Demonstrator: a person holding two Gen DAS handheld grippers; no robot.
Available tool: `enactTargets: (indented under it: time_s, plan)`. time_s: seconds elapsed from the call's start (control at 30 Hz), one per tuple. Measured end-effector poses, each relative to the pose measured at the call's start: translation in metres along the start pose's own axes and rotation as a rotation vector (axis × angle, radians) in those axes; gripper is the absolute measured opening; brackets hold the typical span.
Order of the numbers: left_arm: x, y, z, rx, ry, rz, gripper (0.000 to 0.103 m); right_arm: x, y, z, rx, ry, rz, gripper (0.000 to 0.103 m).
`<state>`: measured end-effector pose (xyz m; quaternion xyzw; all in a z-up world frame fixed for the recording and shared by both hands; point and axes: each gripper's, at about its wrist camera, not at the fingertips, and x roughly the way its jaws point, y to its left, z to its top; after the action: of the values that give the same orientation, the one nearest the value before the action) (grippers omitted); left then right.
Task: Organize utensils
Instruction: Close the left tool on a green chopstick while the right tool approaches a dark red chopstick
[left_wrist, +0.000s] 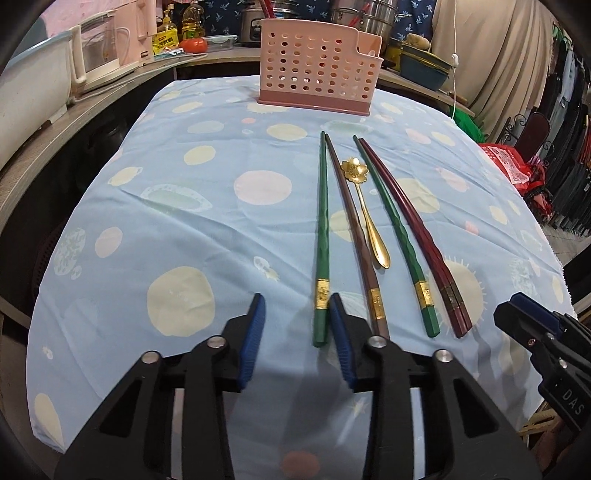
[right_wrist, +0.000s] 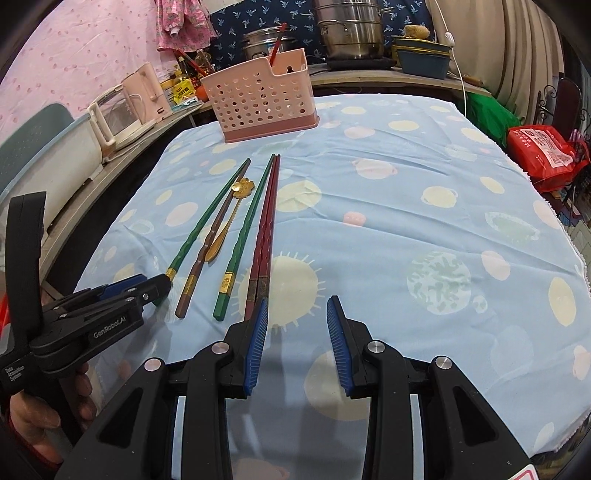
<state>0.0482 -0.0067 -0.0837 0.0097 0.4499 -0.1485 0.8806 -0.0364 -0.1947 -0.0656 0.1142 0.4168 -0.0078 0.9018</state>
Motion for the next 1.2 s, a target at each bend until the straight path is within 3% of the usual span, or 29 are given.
enactTargets:
  time_s: [0.13,1.2]
  plan:
    - [0.001,0.004,0.001,-0.015,0.000,-0.008,0.011,0.003,0.002,-0.001,-0.007,0.007,0.003,0.033]
    - [0.003,0.006,0.001,-0.032,-0.005,-0.017,0.010,0.033,0.022,0.008,-0.078,0.025,-0.010,0.032]
